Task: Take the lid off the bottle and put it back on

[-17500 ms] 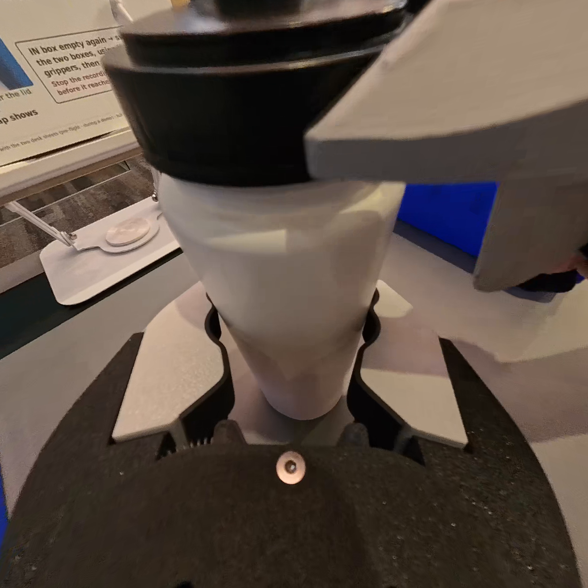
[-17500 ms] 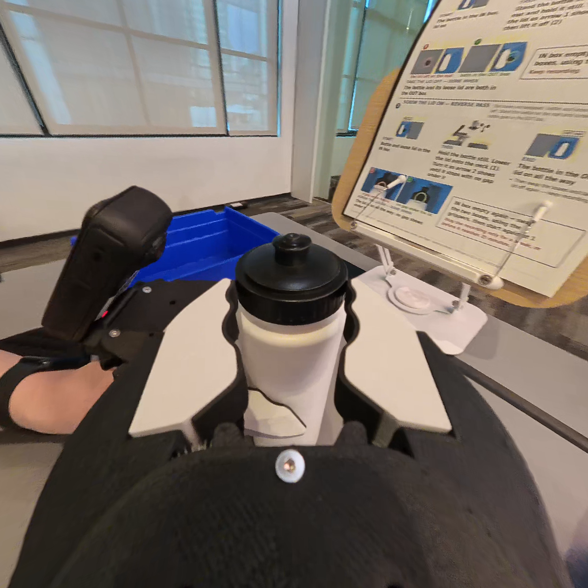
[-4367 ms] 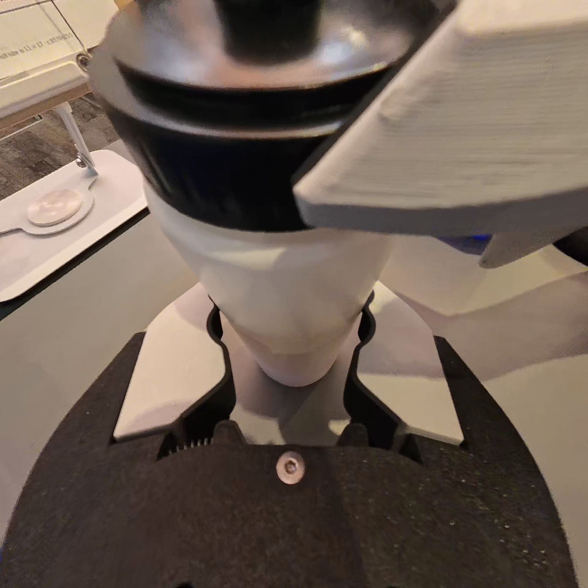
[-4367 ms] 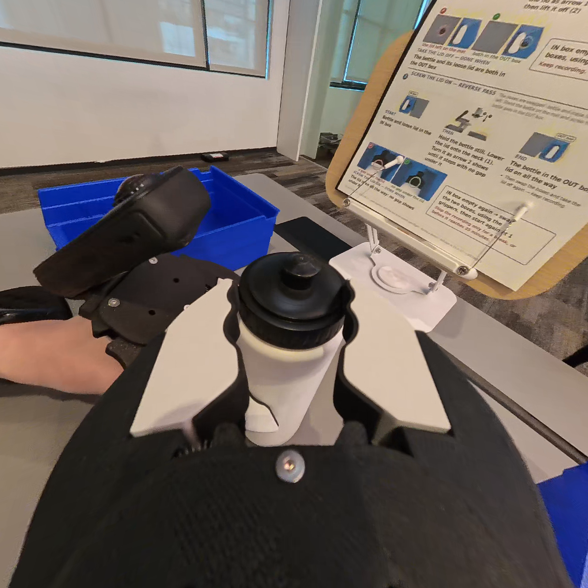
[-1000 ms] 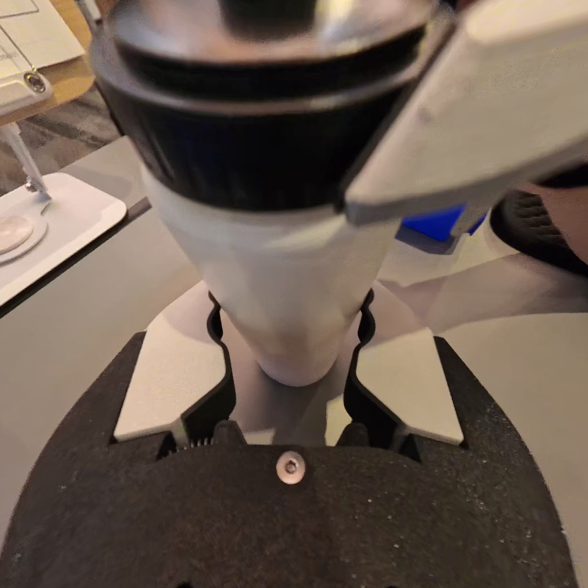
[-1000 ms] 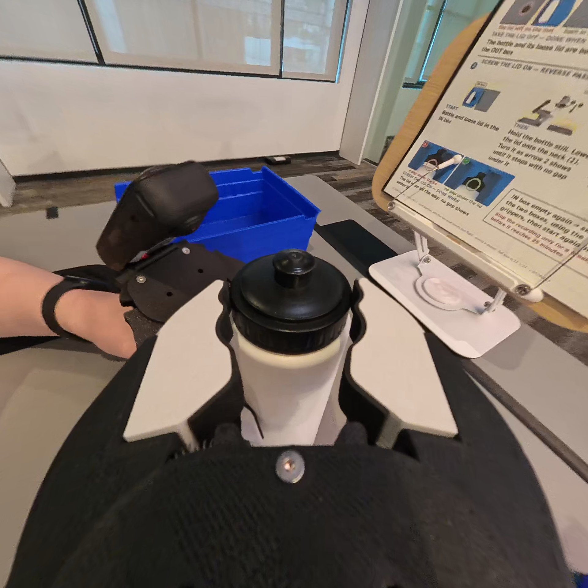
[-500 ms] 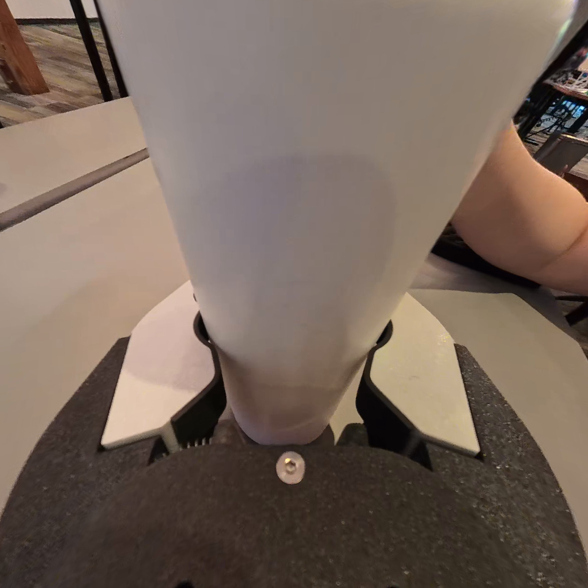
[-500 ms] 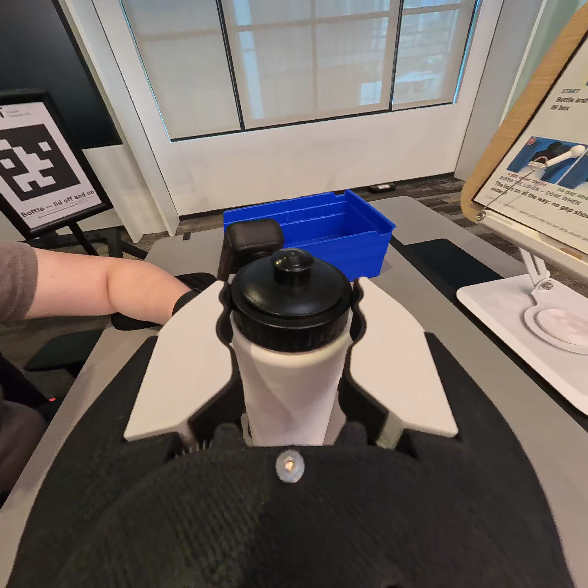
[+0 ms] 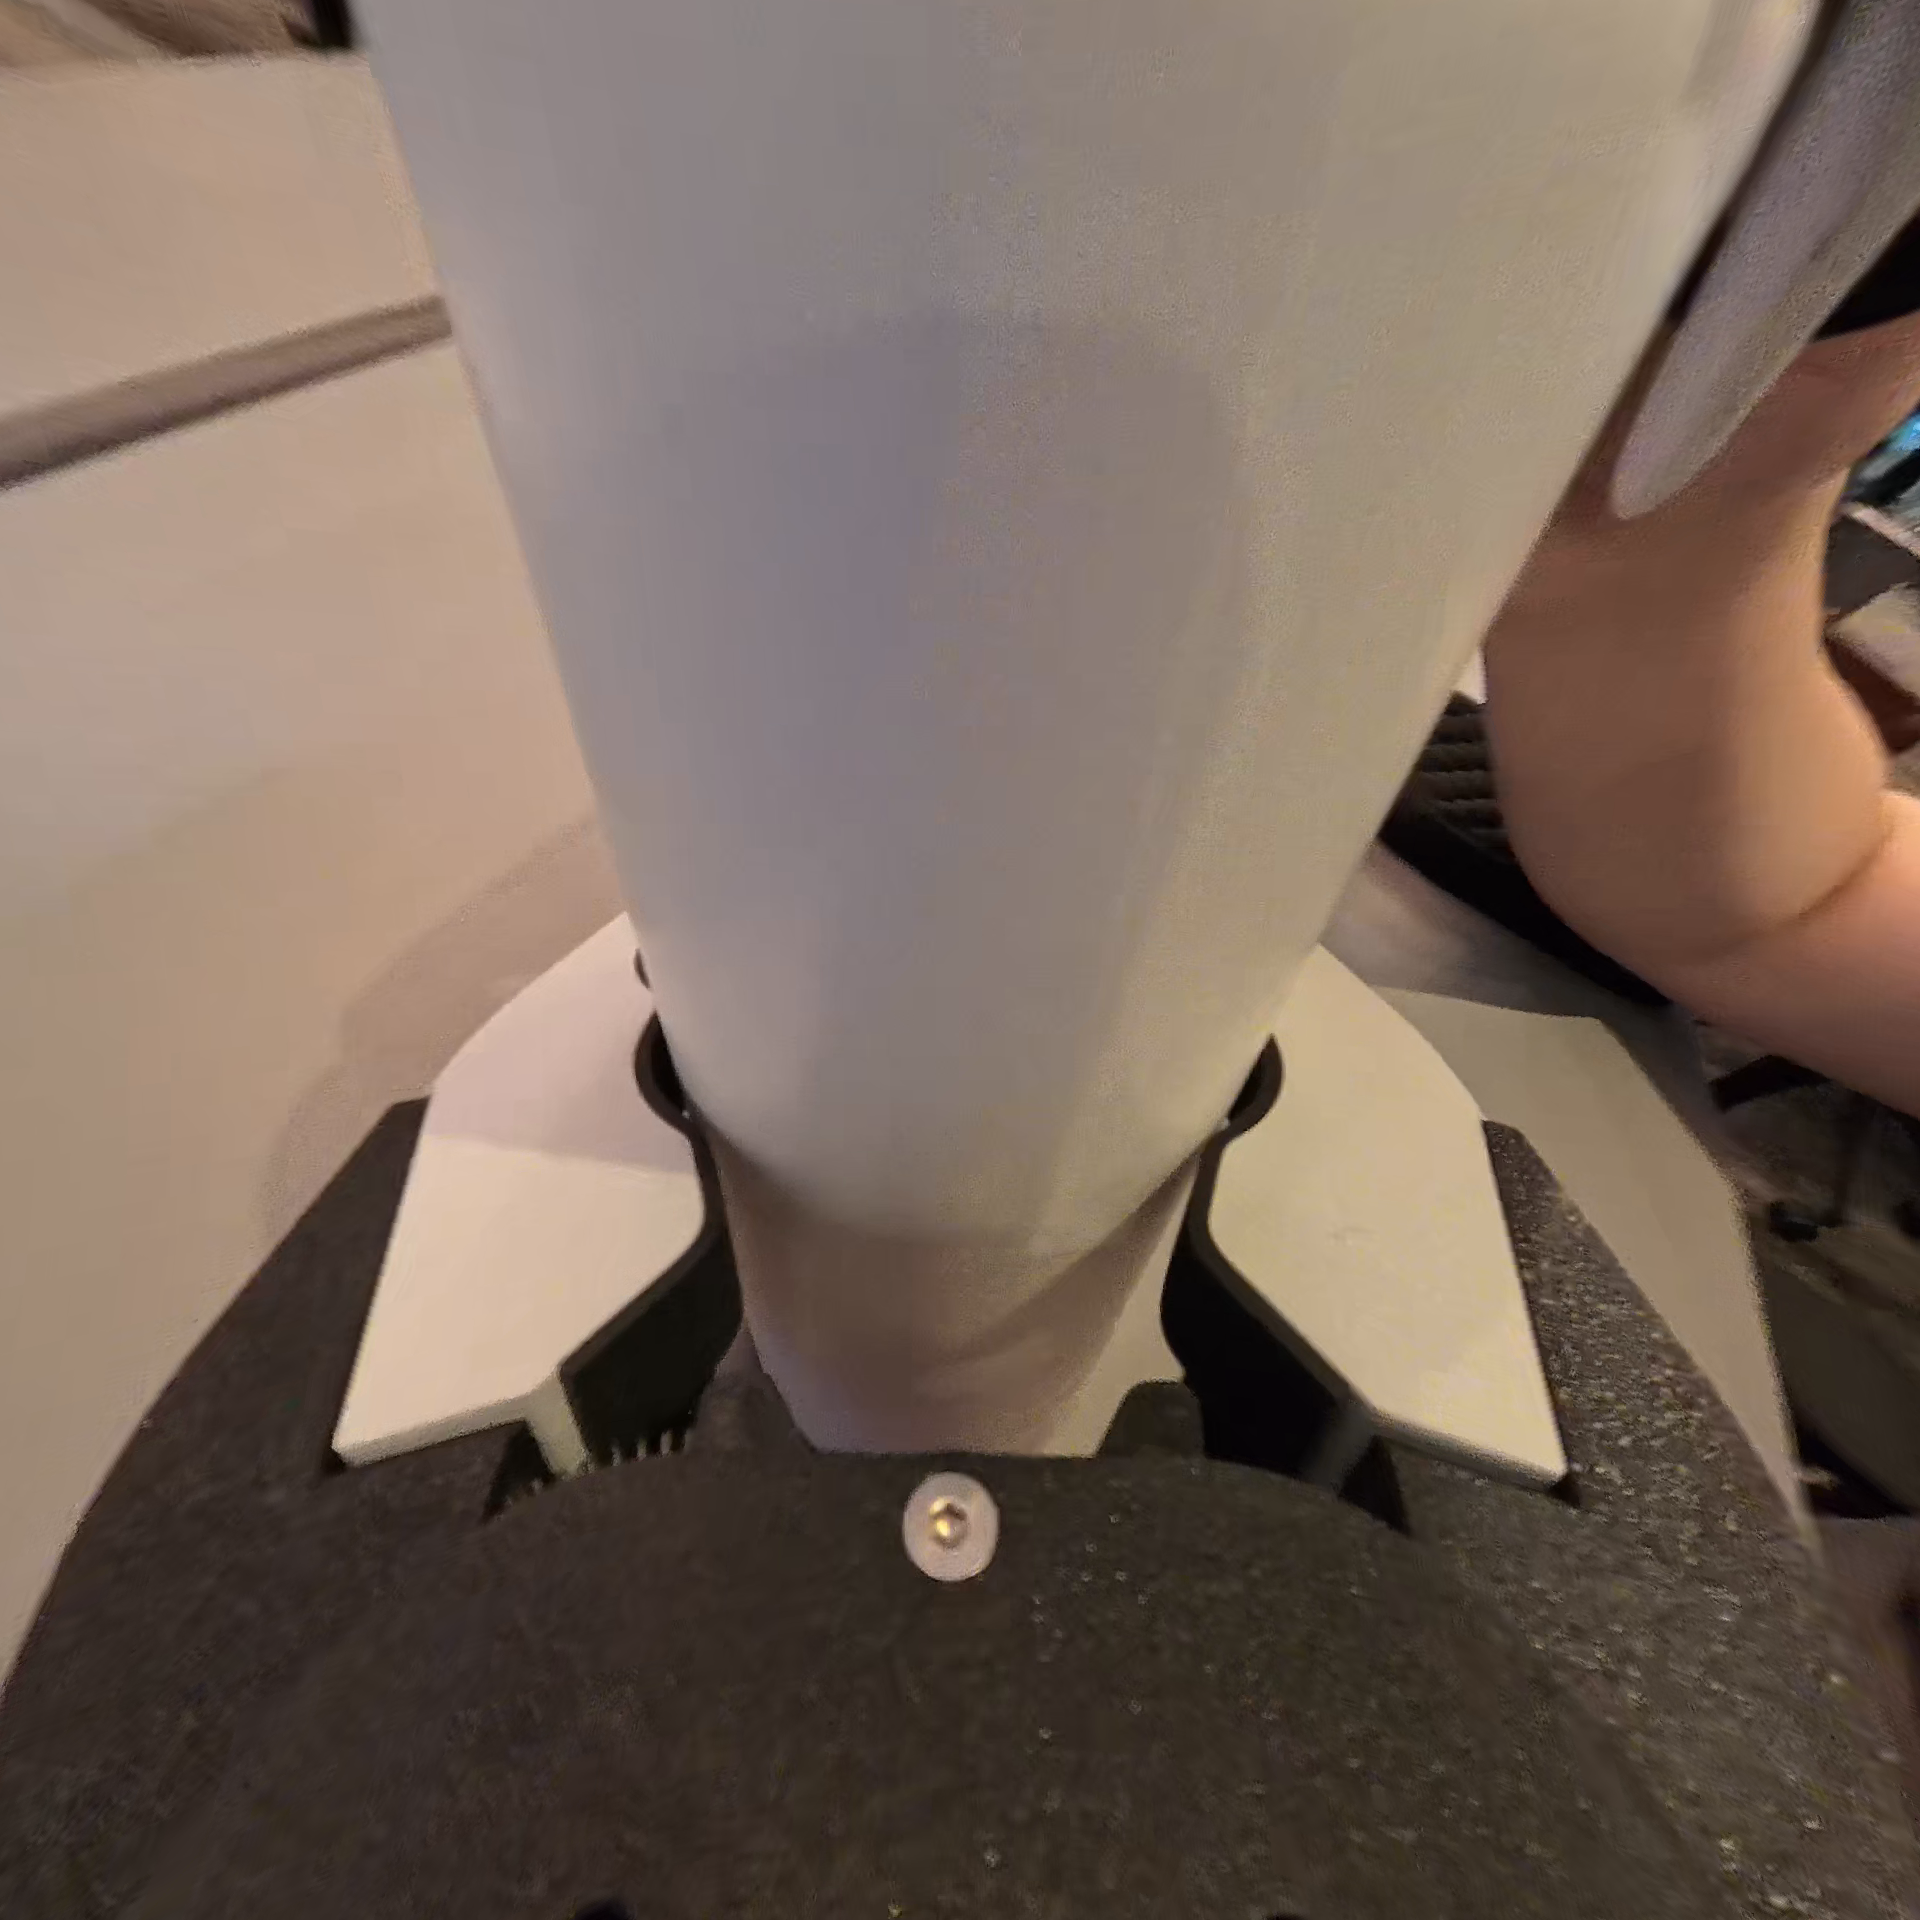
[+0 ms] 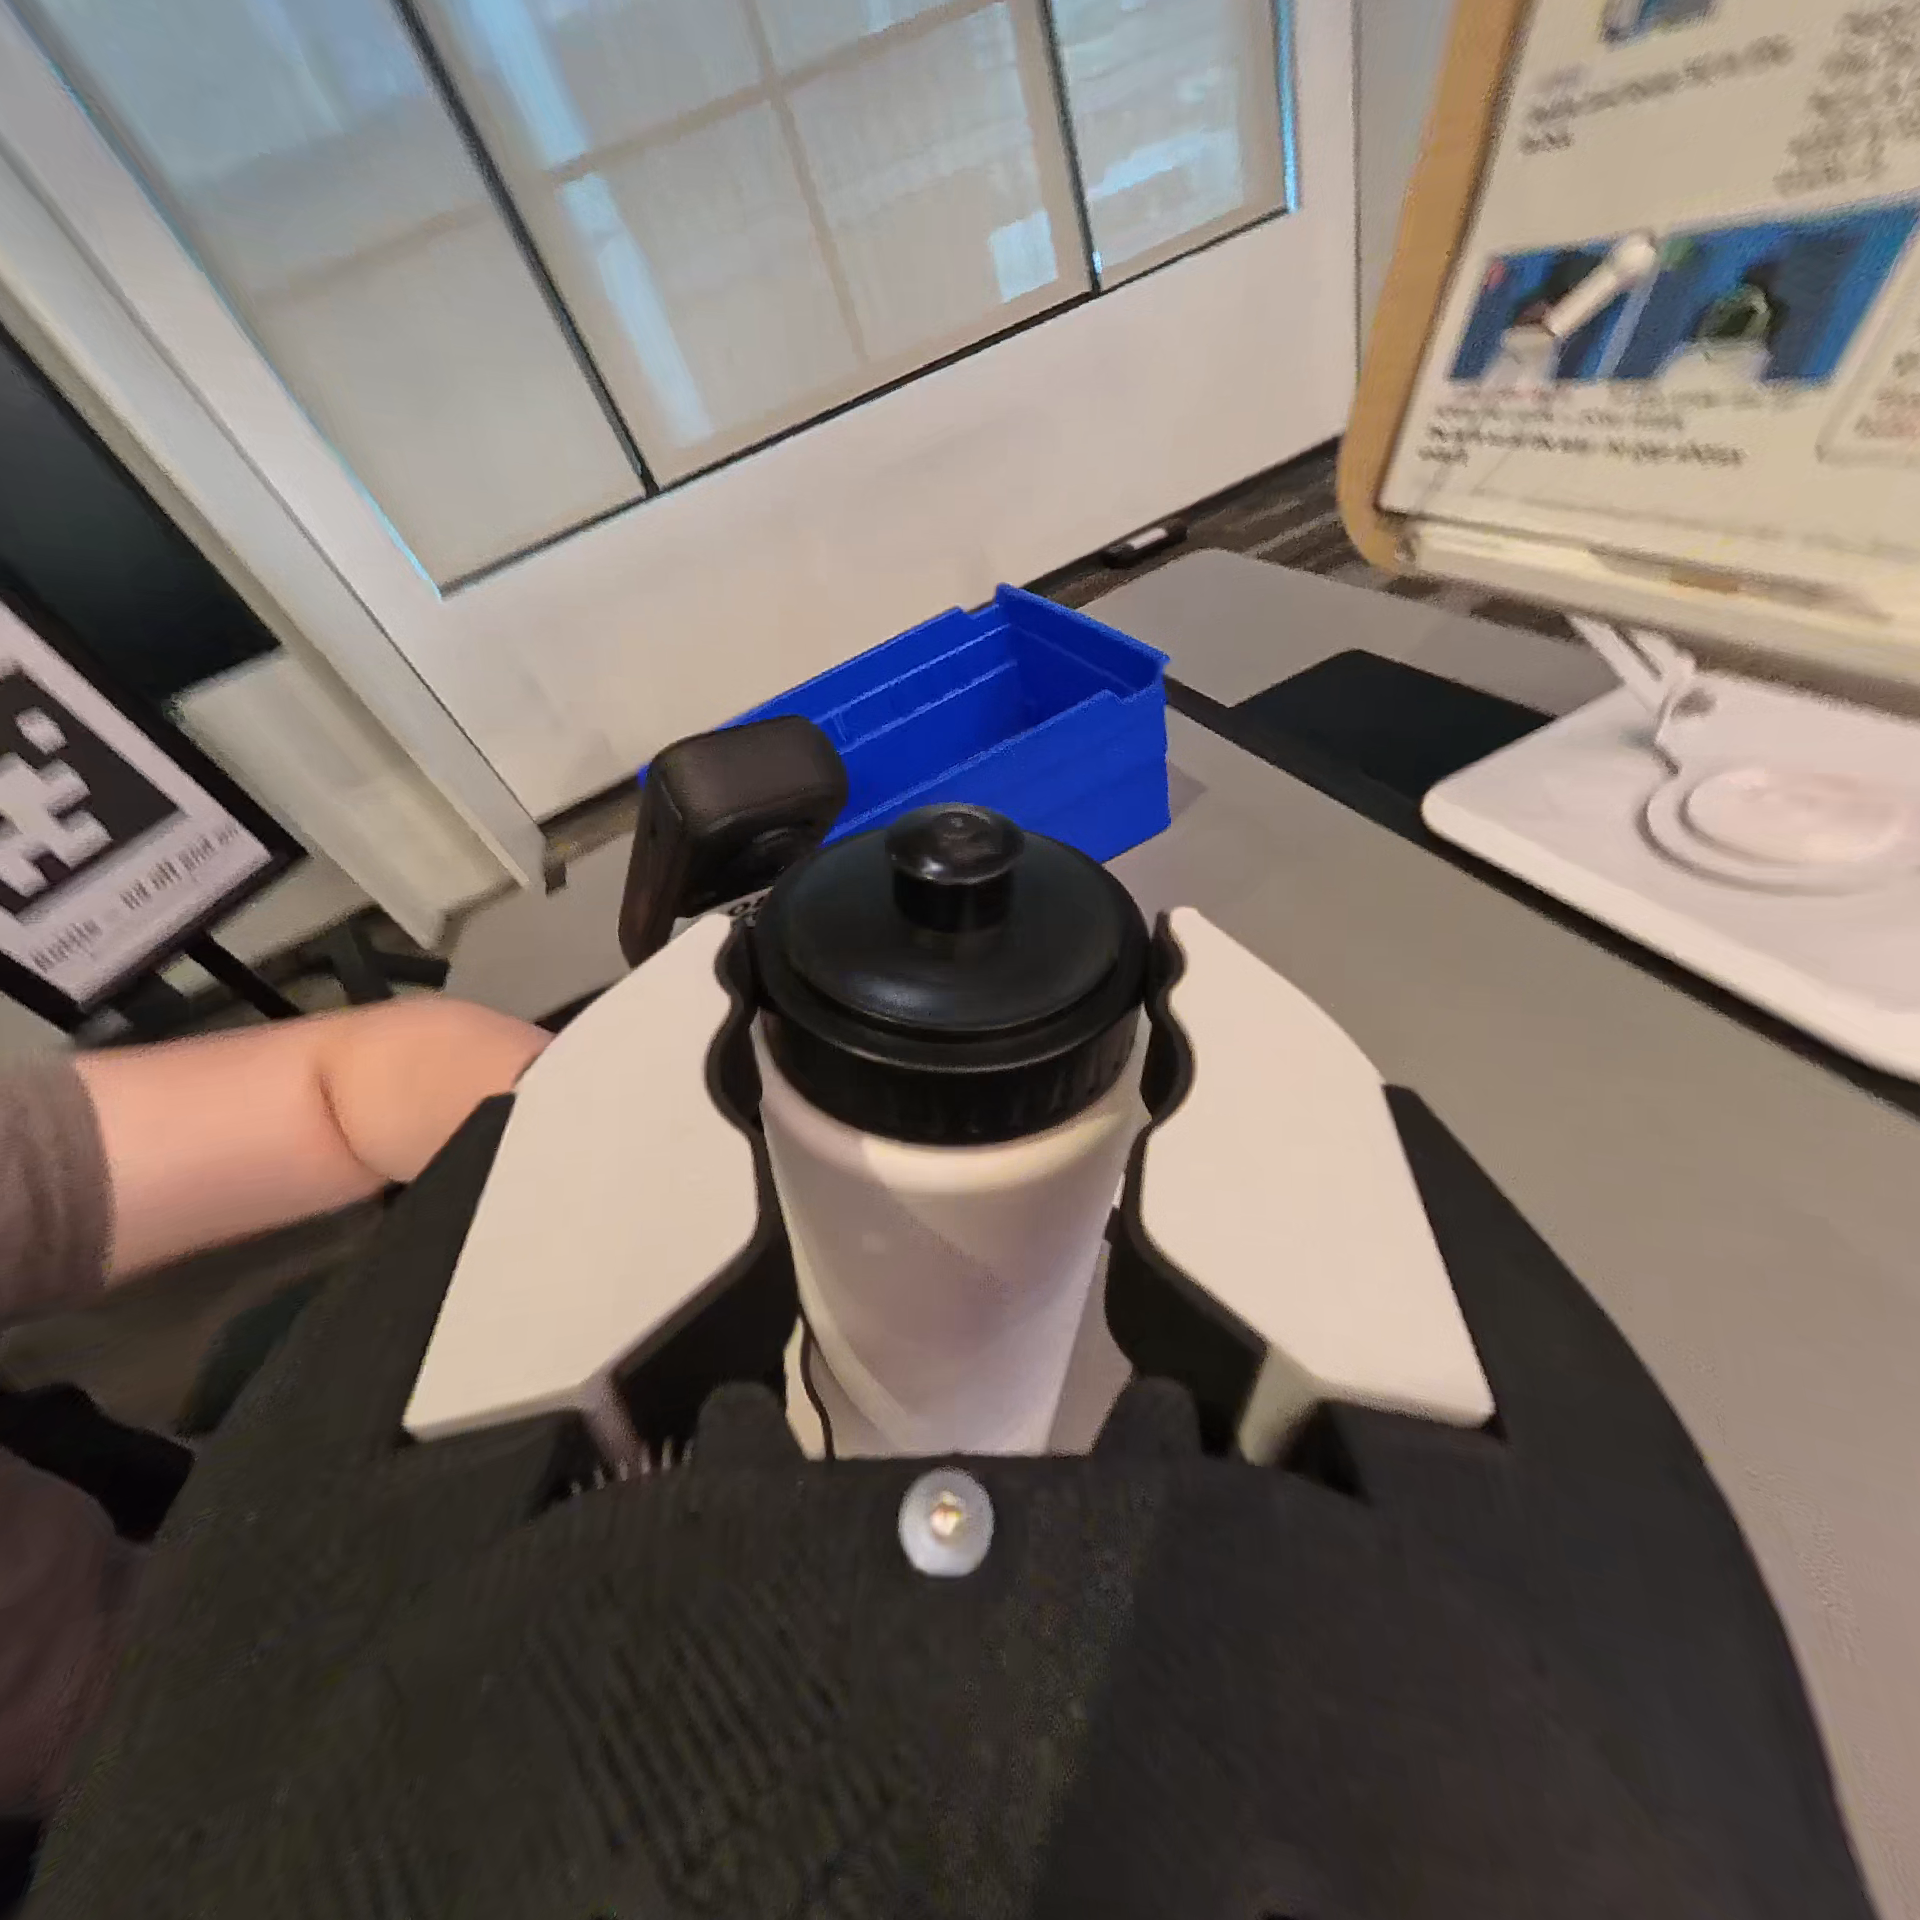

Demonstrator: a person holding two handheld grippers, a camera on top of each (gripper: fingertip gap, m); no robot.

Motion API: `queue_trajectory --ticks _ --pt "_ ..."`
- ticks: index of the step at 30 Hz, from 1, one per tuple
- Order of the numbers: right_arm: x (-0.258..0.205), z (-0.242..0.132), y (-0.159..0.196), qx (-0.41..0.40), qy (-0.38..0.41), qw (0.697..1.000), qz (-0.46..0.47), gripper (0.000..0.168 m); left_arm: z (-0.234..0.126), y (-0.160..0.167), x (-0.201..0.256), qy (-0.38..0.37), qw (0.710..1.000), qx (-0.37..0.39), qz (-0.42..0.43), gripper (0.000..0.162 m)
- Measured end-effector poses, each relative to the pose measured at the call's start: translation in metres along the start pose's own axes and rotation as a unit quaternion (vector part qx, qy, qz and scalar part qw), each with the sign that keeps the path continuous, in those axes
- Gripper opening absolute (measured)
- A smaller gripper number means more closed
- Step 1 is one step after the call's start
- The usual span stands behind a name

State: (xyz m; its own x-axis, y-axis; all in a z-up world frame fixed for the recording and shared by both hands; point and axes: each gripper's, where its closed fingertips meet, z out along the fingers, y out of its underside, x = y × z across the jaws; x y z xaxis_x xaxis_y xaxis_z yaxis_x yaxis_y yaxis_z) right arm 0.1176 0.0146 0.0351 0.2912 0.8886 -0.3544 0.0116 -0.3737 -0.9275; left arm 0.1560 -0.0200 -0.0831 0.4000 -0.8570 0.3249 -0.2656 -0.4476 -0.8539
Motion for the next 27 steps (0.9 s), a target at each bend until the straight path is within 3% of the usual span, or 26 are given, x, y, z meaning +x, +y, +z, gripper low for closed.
queue_trajectory --ticks 4,7,14,19,22,24,27 --pt "0.014 -0.007 -0.001 0.026 -0.053 0.99 0.131 0.071 -0.002 0.005 0.006 0.041 0.997 -0.031 -0.05 0.103" --pt "0.012 -0.012 -0.01 0.06 -0.103 0.98 0.162 0.062 -0.003 0.005 0.004 0.027 0.999 -0.034 -0.025 0.103" --pt "-0.01 -0.012 -0.013 0.022 -0.054 0.997 -0.046 0.081 -0.004 0.0 -0.003 0.014 1.0 -0.001 0.014 0.103" --pt "-0.012 -0.009 -0.009 0.002 -0.025 0.997 -0.076 0.079 -0.007 -0.004 -0.01 -0.002 0.999 0.028 0.036 0.103" --pt "-0.014 -0.012 -0.01 0.005 -0.03 0.995 -0.097 0.059 -0.007 -0.005 -0.009 -0.008 0.997 0.04 0.069 0.103" --pt "-0.018 -0.012 -0.009 -0.006 -0.024 0.991 -0.132 0.059 -0.006 -0.006 -0.009 -0.01 0.995 0.053 0.08 0.103" --pt "-0.021 -0.009 -0.002 -0.036 -0.004 0.983 -0.182 0.074 -0.005 -0.006 -0.008 -0.014 0.993 0.058 0.101 0.103"
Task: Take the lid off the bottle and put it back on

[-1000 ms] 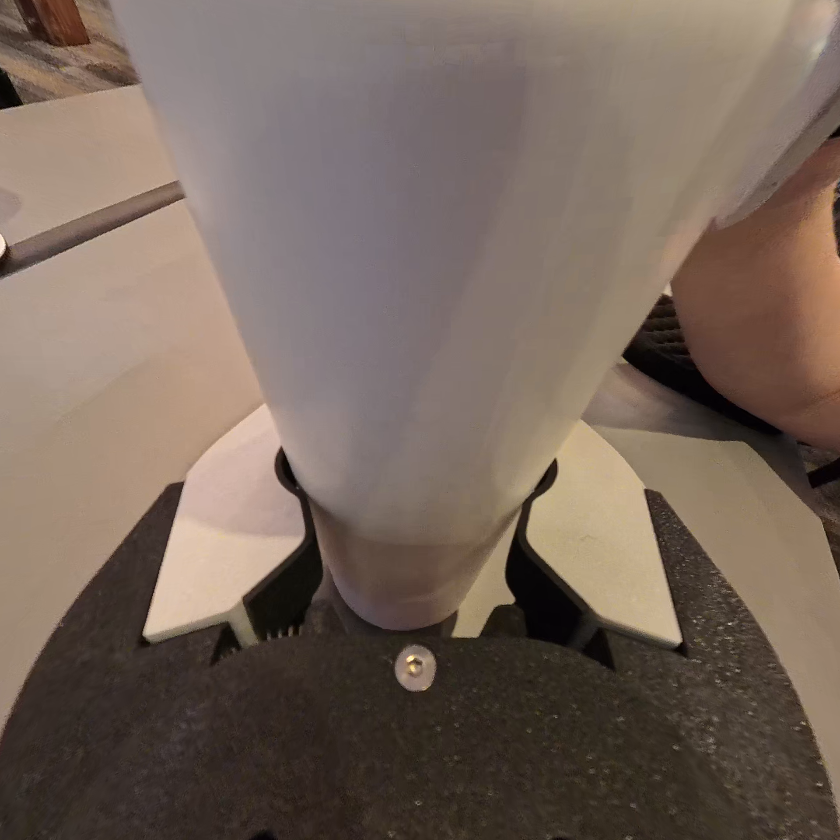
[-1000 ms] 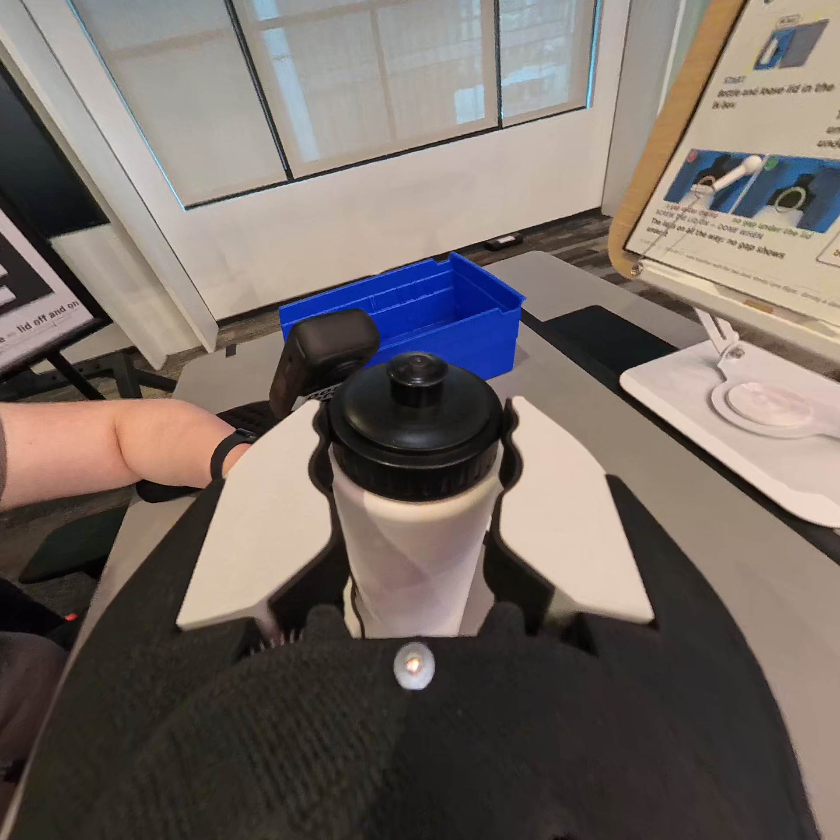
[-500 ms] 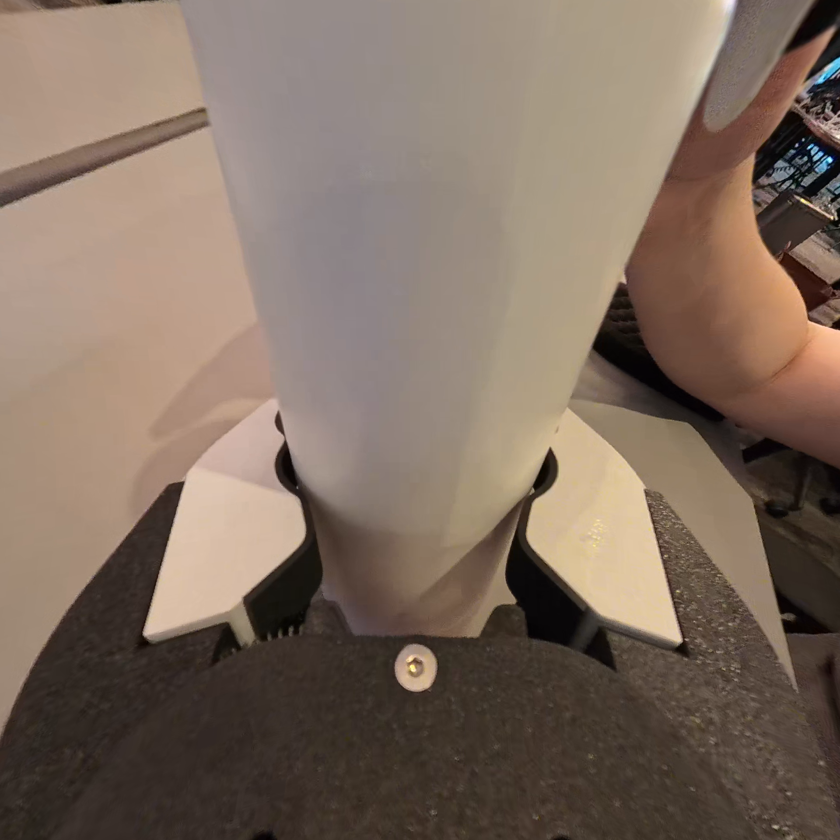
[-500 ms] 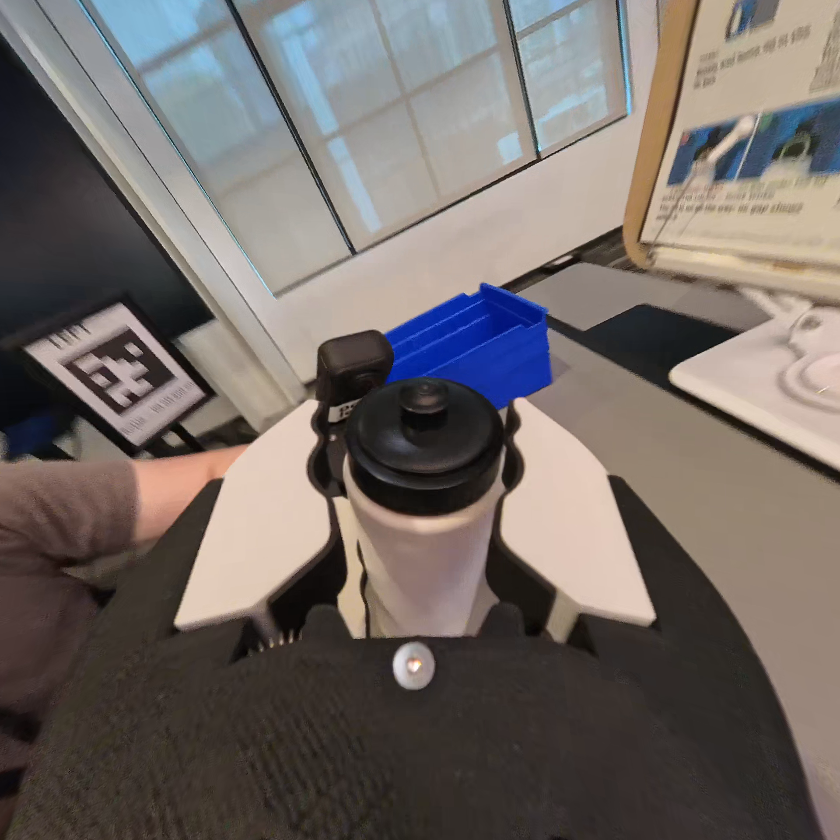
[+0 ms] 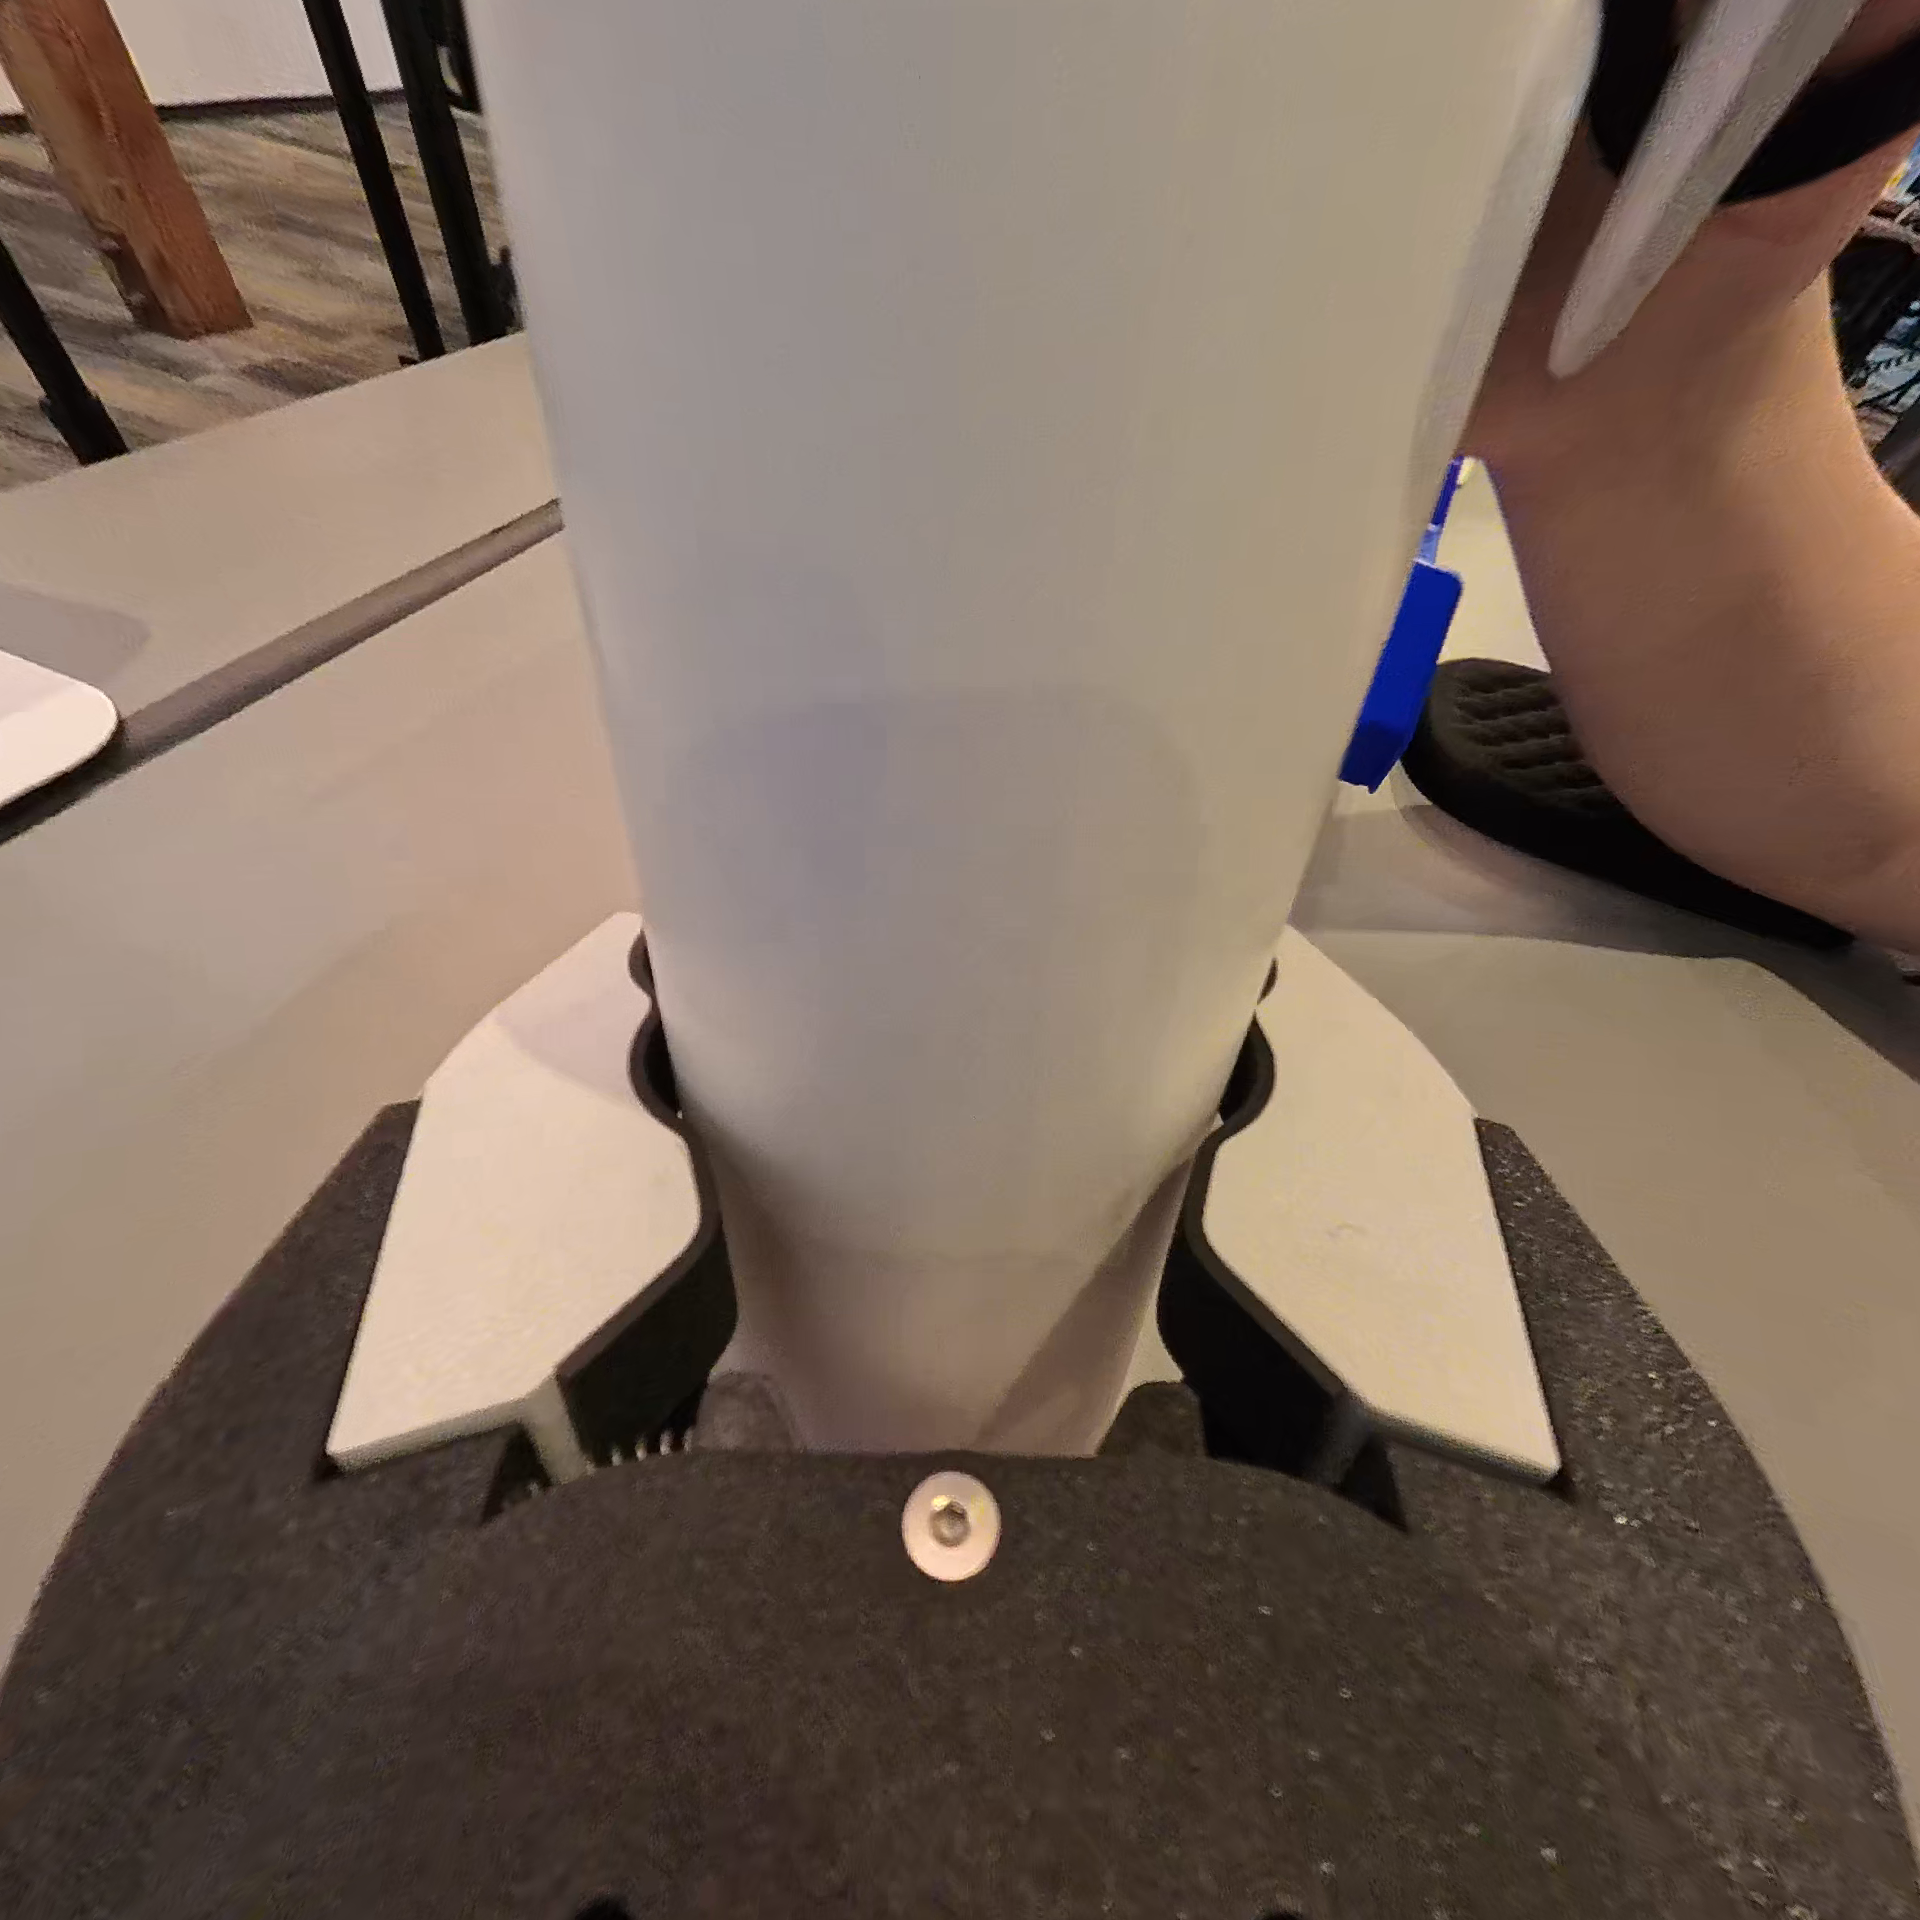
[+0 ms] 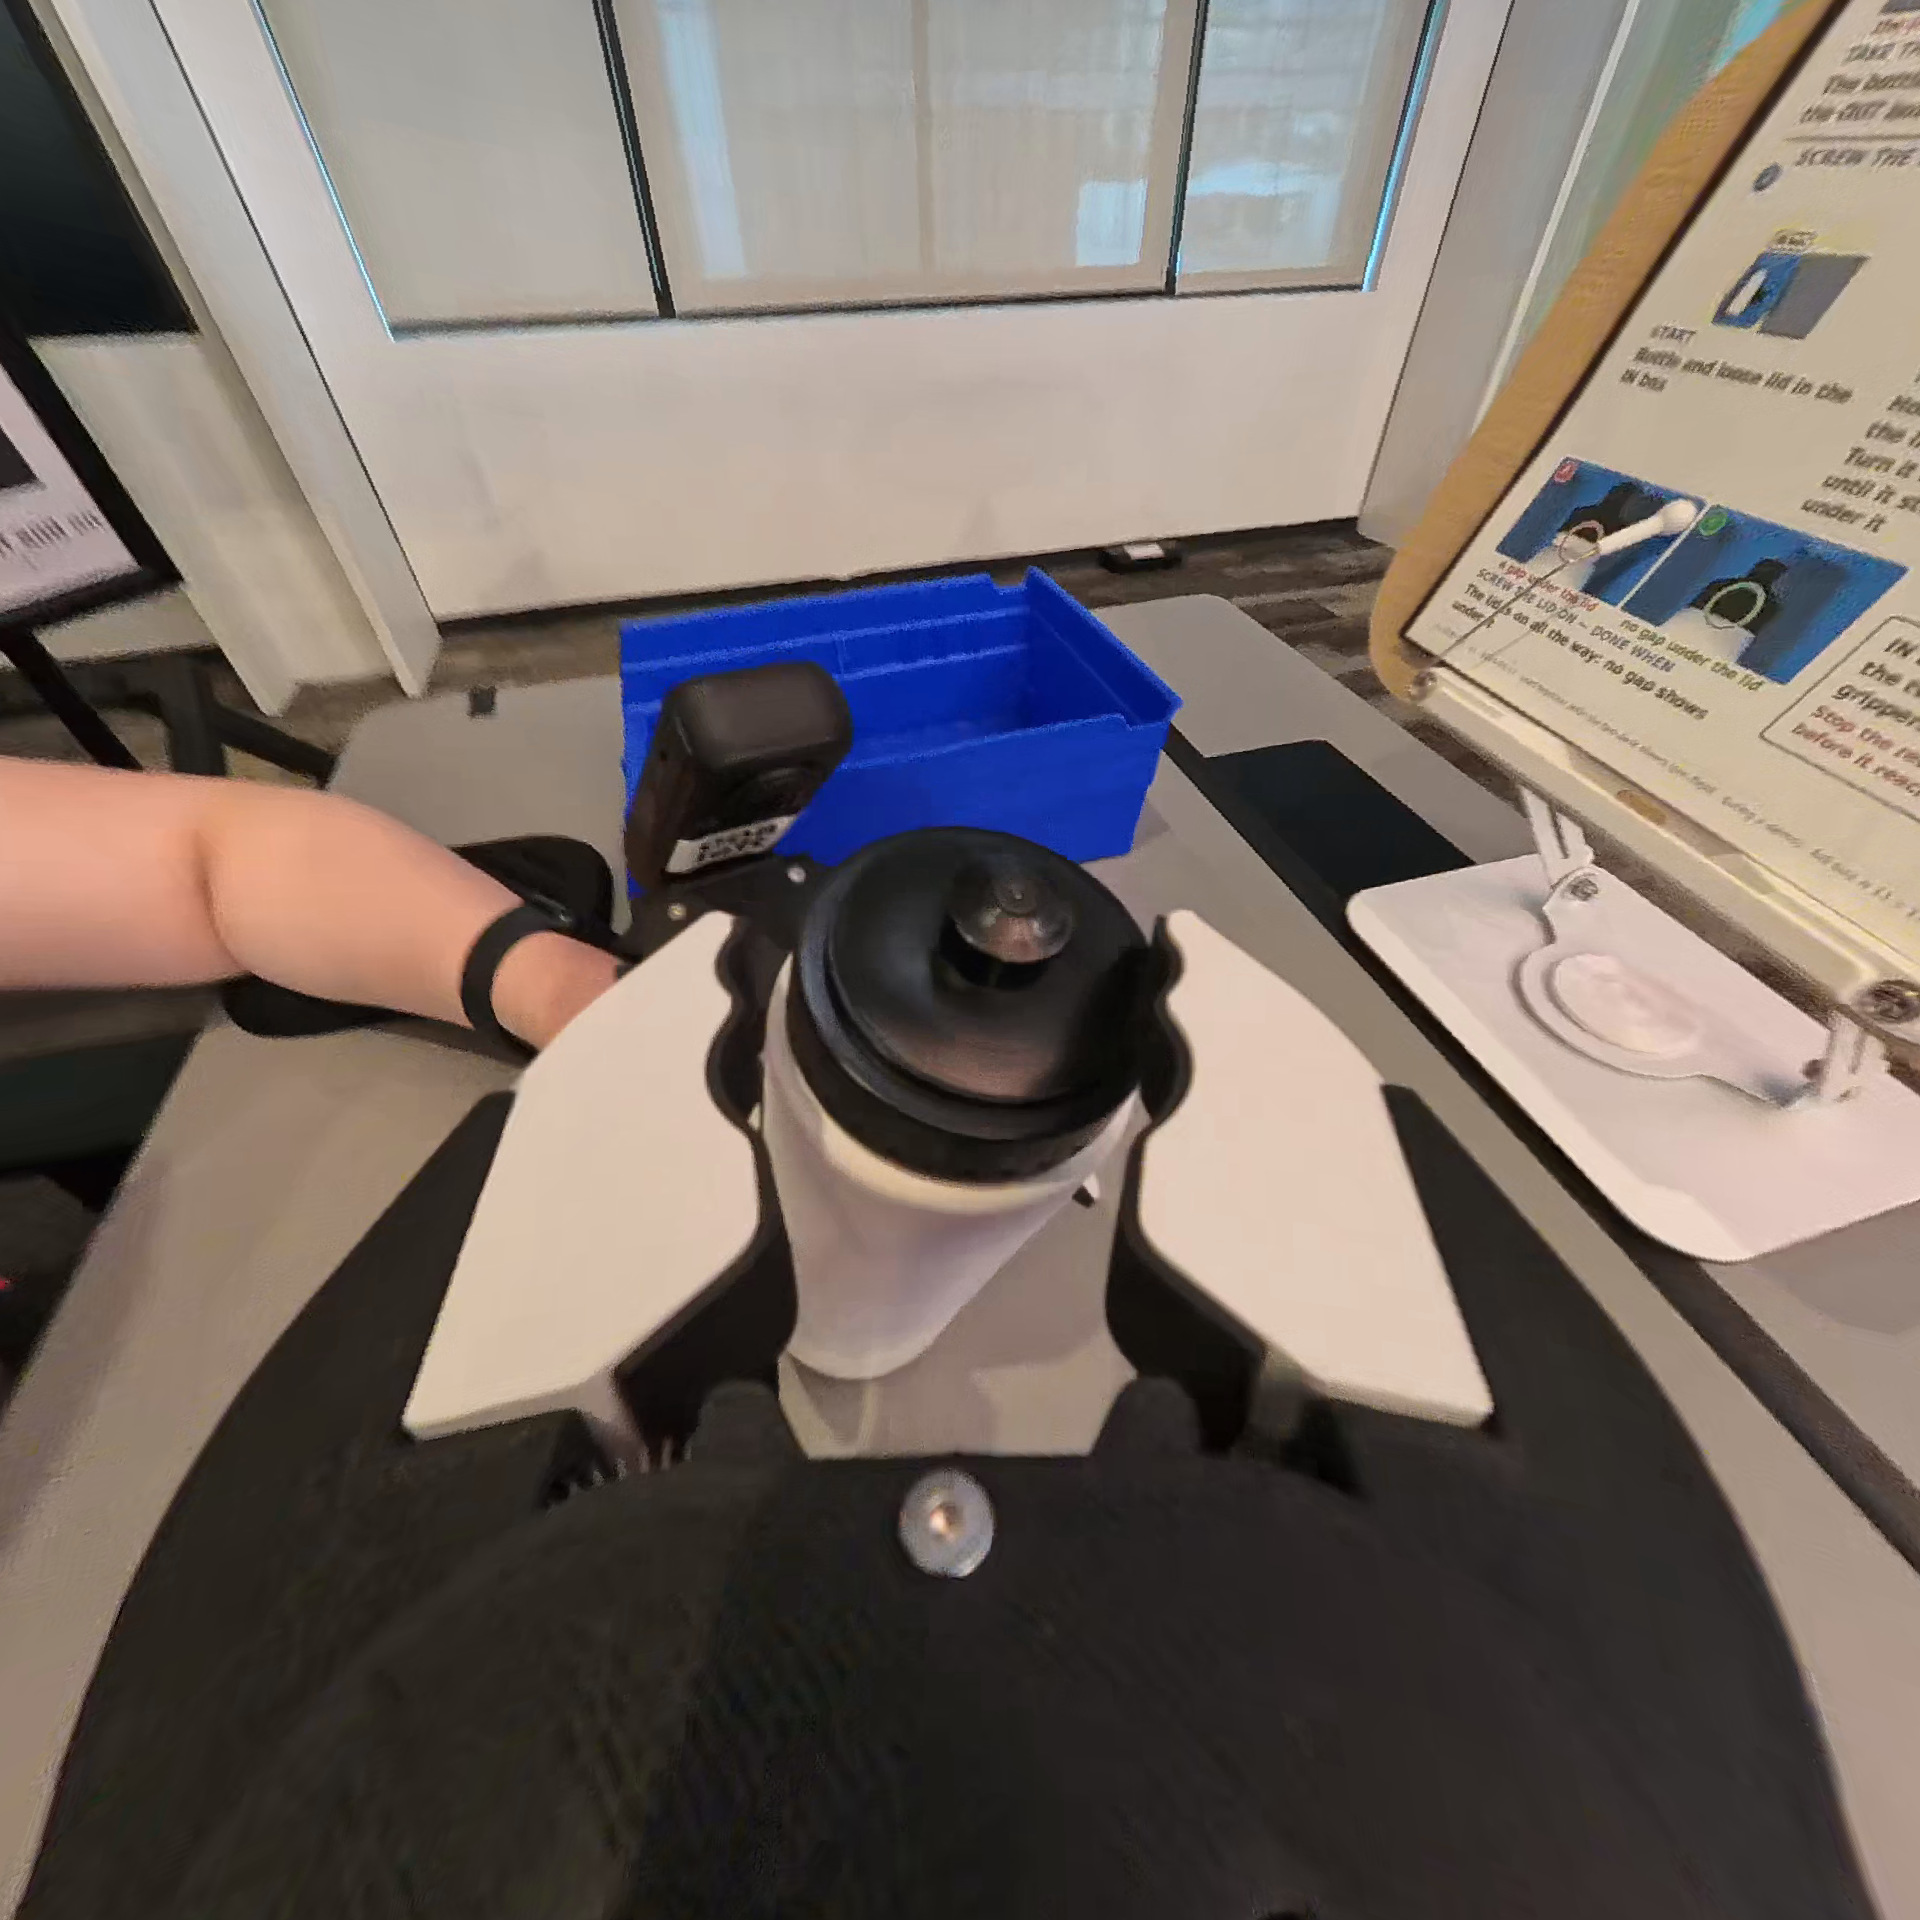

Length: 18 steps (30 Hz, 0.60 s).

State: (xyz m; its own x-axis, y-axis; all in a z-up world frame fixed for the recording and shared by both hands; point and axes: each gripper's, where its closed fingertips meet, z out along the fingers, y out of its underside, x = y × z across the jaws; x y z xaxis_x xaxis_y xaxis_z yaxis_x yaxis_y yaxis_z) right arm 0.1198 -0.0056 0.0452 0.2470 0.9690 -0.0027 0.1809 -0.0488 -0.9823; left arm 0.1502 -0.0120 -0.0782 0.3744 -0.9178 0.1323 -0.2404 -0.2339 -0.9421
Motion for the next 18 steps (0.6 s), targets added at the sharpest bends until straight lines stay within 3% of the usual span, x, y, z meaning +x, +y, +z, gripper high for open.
queue_trajectory --ticks 11,18 --pt "-0.014 0.01 0.005 -0.024 0.0 0.999 -0.048 0.077 -0.004 0.002 0.008 0.013 0.999 -0.016 0.038 0.104" --pt "-0.031 0.016 0.004 -0.032 -0.013 0.995 -0.094 0.078 -0.023 -0.033 0.024 0.076 0.995 0.061 0.016 0.1"
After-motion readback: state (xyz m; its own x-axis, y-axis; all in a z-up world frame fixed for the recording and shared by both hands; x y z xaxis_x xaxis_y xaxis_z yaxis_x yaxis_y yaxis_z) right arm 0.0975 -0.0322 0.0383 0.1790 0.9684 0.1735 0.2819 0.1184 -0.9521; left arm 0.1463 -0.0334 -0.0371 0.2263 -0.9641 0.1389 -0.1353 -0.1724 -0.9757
